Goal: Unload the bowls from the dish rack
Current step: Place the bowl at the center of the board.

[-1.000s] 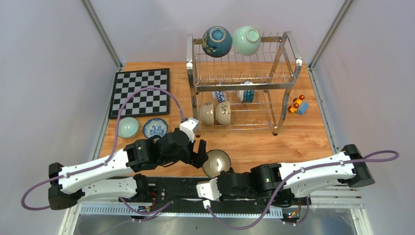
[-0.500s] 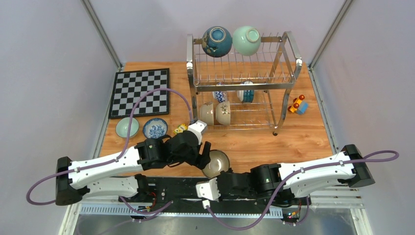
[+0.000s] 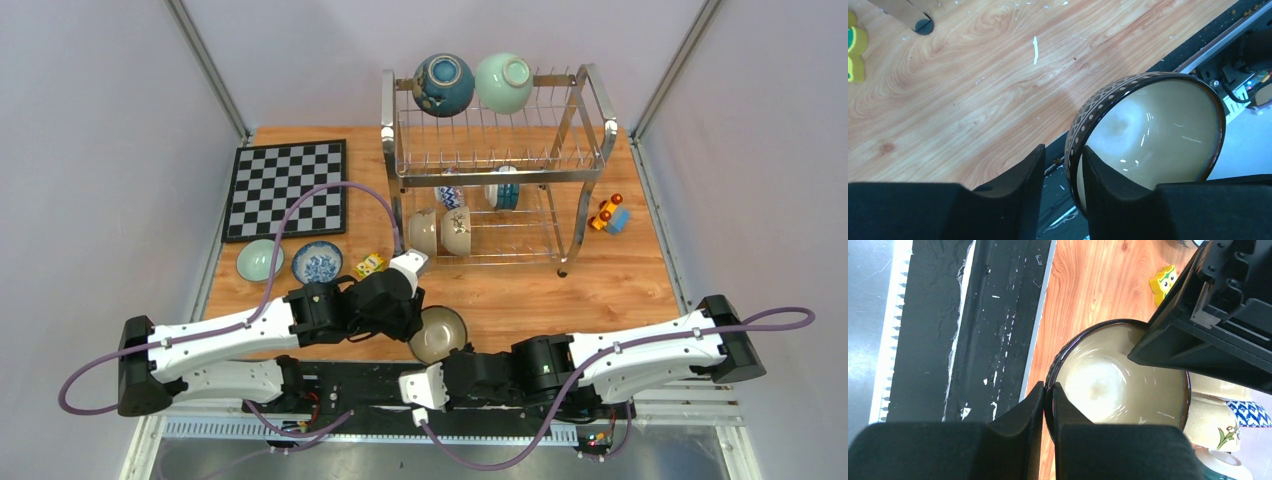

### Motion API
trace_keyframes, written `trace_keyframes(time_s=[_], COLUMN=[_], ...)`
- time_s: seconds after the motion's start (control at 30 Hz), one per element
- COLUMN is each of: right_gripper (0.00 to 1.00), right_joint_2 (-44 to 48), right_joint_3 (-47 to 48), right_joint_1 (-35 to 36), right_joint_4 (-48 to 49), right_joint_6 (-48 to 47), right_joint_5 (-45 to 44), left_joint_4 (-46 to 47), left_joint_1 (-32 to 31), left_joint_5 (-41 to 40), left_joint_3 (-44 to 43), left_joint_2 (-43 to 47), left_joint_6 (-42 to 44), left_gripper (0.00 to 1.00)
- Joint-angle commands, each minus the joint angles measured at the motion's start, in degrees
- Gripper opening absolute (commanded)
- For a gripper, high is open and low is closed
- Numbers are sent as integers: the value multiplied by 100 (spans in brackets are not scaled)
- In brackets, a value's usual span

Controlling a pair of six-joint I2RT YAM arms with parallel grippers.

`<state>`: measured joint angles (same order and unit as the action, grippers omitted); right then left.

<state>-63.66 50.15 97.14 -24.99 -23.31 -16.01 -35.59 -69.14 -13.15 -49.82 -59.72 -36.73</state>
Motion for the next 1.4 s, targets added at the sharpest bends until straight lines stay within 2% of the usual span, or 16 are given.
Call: trace_keyframes(time_s=[0.0,0.1,0.2,0.37,0.4,0.5,0.57,0.63,0.73,0.83,0.9,1.0,1.13,1.27,1.37], right_gripper=[0,0,0,0,4,32,46,56,63,66,63,57,59,59,57], right_joint_2=[-10,-15,-10,39,50,121,198,283,472,678,894,1482,2153,2286,1924], right_joint_3=[10,7,12,-28,-30,-98,-134,-132,-85,106,179,-8,-293,-389,-140], right_joint_1=[86,93,88,83,79,76,76,71,68,77,35,-238,-1363,-2759,-3008], right_joint_4=[276,280,306,439,506,797,996,1169,1334,1016,715,548,-32,-474,-784], right_joint_6=[-136,-128,-105,198,360,945,1408,1840,2517,3326,3840,4392,5629,6810,7388], right_joint_5=[-90,-69,-44,-142,-211,-273,-354,-562,-1225,-2124,-2636,-2865,-2493,-1615,-1318], left_joint_4=[165,204,225,191,200,240,241,219,176,100,62,81,119,73,-1], left_joint_1=[-47,-46,-46,-51,-47,-46,-46,-46,-47,-46,-38,-38,-38,-38,-38], left_joint_5=[82,167,180,-80,-160,-395,-562,-775,-1045,-1309,-1494,-1668,-1759,-1846,-1964], left_joint_3=[46,45,45,110,139,206,205,193,177,173,218,367,543,613,586], left_joint_2=[2,4,23,175,246,418,503,574,648,740,806,918,1032,1048,997], left_joint_6=[8,24,21,-103,-144,-303,-384,-469,-579,-696,-789,-957,-1140,-1287,-1411], left_gripper=[31,18,0,0,0,0,0,0,0,0,0,0,0,0,0])
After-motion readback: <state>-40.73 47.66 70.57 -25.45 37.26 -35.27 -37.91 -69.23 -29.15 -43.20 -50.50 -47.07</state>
